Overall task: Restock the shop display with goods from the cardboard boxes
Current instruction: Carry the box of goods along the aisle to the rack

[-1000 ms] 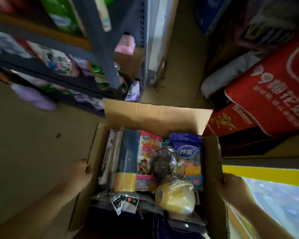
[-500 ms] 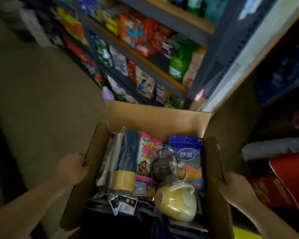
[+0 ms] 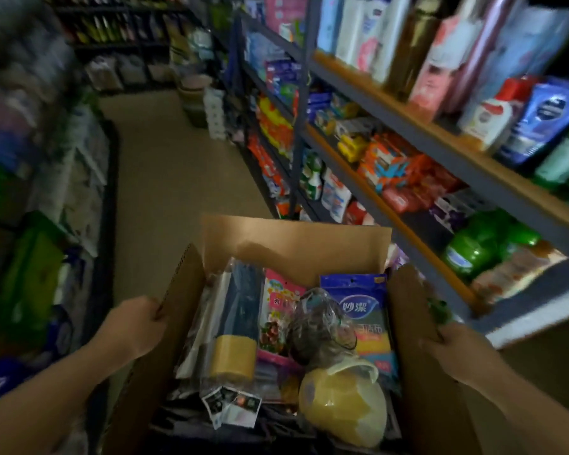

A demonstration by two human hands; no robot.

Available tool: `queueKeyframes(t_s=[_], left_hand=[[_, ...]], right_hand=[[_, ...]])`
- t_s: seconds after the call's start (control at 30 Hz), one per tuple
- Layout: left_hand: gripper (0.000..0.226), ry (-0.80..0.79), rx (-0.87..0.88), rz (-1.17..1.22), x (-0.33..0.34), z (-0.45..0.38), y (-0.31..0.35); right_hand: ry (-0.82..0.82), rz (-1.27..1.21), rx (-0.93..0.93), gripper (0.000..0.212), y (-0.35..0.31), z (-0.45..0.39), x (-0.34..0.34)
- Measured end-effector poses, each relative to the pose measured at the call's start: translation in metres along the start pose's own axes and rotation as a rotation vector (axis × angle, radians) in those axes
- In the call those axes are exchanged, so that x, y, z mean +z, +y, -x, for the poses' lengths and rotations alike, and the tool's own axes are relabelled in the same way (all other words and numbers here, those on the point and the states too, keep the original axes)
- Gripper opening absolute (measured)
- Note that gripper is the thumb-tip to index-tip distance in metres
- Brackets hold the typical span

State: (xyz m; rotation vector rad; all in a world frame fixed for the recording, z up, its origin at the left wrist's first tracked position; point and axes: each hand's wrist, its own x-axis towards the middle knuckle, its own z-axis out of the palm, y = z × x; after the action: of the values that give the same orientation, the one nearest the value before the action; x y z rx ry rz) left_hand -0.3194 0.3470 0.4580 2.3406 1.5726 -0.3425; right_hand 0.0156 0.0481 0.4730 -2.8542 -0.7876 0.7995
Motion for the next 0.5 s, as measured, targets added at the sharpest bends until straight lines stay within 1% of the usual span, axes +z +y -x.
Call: queueKeyframes(t_s=[0.1, 0.27, 0.33, 0.5], left_hand=[[0.030, -0.007, -0.012, -0.011, -0.019, -0.033, -0.019], [0.028, -0.017, -0.101, 0.059, -0.048, -0.081, -0.042], [0.029, -0.007, -0.134, 0.077, -0.061, -0.102, -0.047], [0.028, 0.005, -0.197, 0.111, -0.095, -0.164, -0.051]], right_hand=[[-0.009, 0.029, -0.043, 0.026, -0.041, -0.035, -0.012], [-0.075, -0.012, -0.088, 0.028, -0.108, -0.083, -0.041], [-0.071, -0.012, -0.109, 0.029, -0.133, -0.108, -0.052], [-0.048, -0.024, -0.172, 0.022, -0.199, -0.181, -0.073]])
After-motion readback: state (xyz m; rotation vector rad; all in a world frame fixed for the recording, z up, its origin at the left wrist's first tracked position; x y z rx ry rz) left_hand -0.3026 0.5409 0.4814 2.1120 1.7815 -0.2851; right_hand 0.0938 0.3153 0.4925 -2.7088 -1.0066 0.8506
